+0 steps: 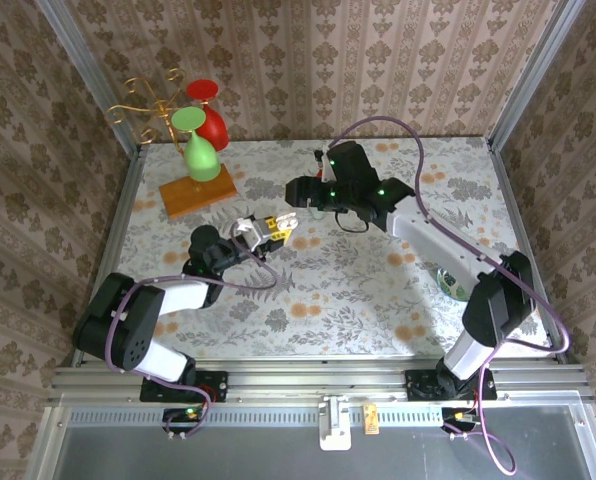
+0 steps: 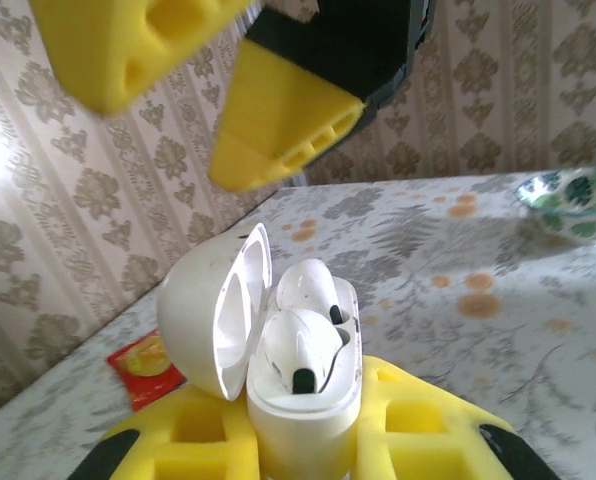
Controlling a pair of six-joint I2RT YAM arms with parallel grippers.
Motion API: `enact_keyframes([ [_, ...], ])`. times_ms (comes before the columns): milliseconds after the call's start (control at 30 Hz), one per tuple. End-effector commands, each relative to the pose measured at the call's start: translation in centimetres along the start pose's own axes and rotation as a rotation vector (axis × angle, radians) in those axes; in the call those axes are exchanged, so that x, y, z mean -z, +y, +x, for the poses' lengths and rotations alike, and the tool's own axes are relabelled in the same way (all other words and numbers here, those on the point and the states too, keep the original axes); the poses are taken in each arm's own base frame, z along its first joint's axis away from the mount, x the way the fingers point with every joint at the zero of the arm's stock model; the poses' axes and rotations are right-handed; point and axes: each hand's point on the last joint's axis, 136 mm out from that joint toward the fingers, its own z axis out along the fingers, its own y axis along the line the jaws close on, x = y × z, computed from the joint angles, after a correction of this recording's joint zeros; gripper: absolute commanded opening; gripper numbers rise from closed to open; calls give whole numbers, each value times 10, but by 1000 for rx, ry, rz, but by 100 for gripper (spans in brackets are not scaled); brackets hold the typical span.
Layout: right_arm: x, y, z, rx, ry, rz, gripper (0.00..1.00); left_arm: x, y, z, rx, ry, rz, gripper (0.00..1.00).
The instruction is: Insert wireless bluetooth earbuds into charging case
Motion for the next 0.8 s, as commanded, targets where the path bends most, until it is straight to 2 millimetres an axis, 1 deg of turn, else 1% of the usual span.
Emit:
enact_keyframes([
  [0, -10, -4, 29, -77, 159, -5, 75, -1, 2, -1, -194, 27, -70, 3],
  [67, -11, -6, 37, -93, 191, 0, 75, -3, 3, 2, -256, 52, -101, 3],
  [167, -13, -11, 44, -102, 218, 17, 76, -2, 6, 1, -282, 58, -128, 3],
  [300, -12, -16, 51, -106, 230, 25, 76, -1, 11, -1, -247, 59, -156, 4],
  [467, -5, -21, 58, -97, 240, 41, 76, -1, 17, -8, -173, 41, -174, 5],
  [533, 0, -15, 55, -80, 215, 14, 76, -2, 17, -10, -131, 30, -161, 5],
  [633, 13, 4, 40, -9, 122, -87, 75, -2, 11, -14, -66, 13, -101, 5],
  [700, 22, 12, 34, 49, 62, -137, 75, -1, 8, -15, -8, 4, -64, 5],
  [733, 25, 14, 32, 88, 35, -148, 75, 0, 8, -15, 34, 6, -54, 6],
  [767, 29, 11, 29, 130, 6, -136, 75, 1, 10, -15, 80, 11, -54, 6],
])
